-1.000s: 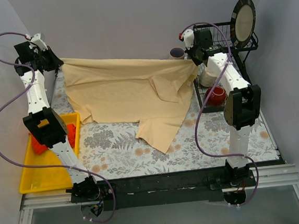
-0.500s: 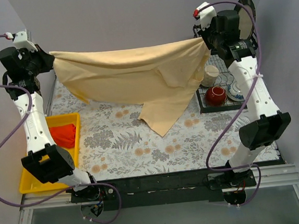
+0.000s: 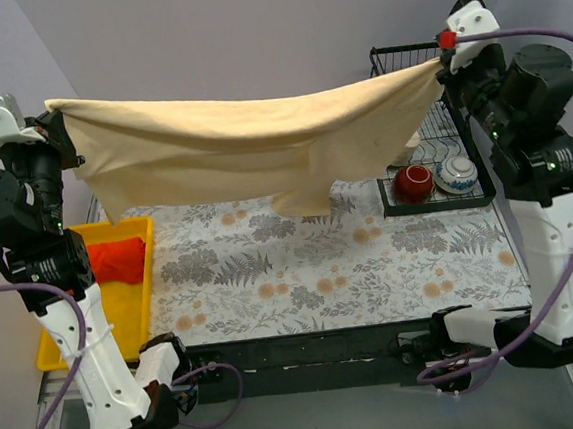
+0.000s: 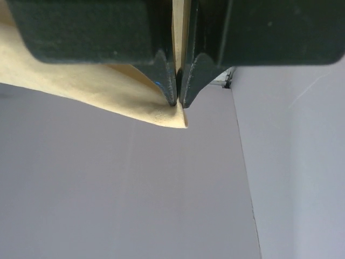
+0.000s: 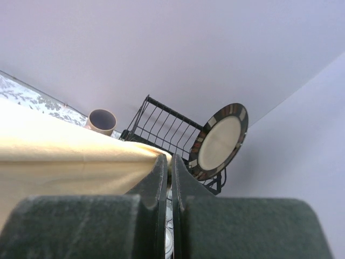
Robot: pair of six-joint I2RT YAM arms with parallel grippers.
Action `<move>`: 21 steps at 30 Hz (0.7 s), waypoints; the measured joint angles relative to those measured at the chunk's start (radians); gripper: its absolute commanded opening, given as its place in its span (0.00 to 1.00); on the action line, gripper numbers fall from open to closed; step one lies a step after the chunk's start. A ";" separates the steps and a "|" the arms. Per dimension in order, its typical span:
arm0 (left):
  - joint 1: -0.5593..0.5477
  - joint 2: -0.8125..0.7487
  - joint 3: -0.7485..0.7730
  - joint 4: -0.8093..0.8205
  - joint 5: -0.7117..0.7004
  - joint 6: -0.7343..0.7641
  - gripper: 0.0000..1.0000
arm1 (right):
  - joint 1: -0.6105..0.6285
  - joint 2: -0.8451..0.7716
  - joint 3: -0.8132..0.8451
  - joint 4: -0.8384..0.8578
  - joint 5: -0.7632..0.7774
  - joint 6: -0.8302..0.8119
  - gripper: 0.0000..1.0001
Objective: Roll the t-shirts
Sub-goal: Flatten out the T-shirt at the center of the board.
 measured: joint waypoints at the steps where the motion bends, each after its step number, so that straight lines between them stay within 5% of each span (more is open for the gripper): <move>1: -0.006 -0.017 0.000 -0.008 -0.014 0.000 0.00 | 0.000 -0.027 0.000 -0.009 -0.006 0.002 0.01; 8: -0.038 -0.147 0.020 -0.082 -0.131 0.010 0.00 | 0.000 -0.243 0.017 -0.109 -0.055 0.035 0.01; 15: -0.043 -0.220 0.058 -0.064 -0.201 0.017 0.00 | -0.001 -0.292 0.124 -0.131 -0.073 0.048 0.01; 21: -0.043 -0.191 -0.071 -0.011 -0.156 0.039 0.00 | -0.001 -0.258 -0.055 -0.034 -0.087 0.040 0.01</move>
